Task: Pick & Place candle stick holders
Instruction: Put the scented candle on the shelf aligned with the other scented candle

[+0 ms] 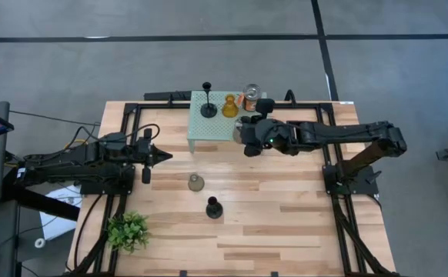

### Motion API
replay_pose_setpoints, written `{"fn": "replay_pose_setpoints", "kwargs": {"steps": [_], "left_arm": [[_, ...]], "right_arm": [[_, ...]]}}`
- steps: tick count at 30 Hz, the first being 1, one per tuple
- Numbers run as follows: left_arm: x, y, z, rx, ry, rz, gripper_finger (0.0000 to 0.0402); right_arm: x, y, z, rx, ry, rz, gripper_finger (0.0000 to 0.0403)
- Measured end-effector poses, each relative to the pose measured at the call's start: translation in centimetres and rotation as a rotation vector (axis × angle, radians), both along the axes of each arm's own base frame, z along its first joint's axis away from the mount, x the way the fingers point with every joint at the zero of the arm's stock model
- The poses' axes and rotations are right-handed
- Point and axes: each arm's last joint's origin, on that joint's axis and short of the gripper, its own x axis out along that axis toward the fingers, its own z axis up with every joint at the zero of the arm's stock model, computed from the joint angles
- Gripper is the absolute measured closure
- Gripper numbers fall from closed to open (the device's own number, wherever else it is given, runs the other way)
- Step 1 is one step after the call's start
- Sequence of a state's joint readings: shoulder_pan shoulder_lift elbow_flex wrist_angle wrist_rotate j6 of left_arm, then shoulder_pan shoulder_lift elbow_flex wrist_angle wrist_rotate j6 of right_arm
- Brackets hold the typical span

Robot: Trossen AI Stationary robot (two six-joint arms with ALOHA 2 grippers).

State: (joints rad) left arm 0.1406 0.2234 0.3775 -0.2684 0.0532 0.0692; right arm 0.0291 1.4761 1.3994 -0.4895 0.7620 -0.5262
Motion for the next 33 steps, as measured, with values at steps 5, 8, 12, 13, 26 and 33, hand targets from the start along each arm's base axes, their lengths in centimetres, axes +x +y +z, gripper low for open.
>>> {"fn": "replay_pose_setpoints", "kwargs": {"steps": [5,8,12,13,26,33], "left_arm": [[0.0,0.0,0.0,0.0,0.0,0.0,0.0394],[0.0,0.0,0.0,0.0,0.0,0.0,0.0394],[0.0,0.0,0.0,0.0,0.0,0.0,0.0394],[0.0,0.0,0.0,0.0,0.0,0.0,0.0394],[0.0,0.0,0.0,0.0,0.0,0.0,0.0394],[0.0,0.0,0.0,0.0,0.0,0.0,0.0394]], "right_arm": [[-0.1,-1.0,0.0,-0.011,0.002,-0.038,0.0403],[-0.2,-1.7,0.0,-0.017,0.009,-0.068,0.0403],[-0.3,-2.3,-0.1,-0.017,0.024,-0.087,0.0403],[-0.3,-2.4,-0.2,-0.017,0.03,-0.091,0.0403],[-1.0,-4.0,-0.8,0.037,0.073,-0.152,0.0403],[-1.1,-4.1,-0.9,0.046,0.075,-0.16,0.0403]]}}
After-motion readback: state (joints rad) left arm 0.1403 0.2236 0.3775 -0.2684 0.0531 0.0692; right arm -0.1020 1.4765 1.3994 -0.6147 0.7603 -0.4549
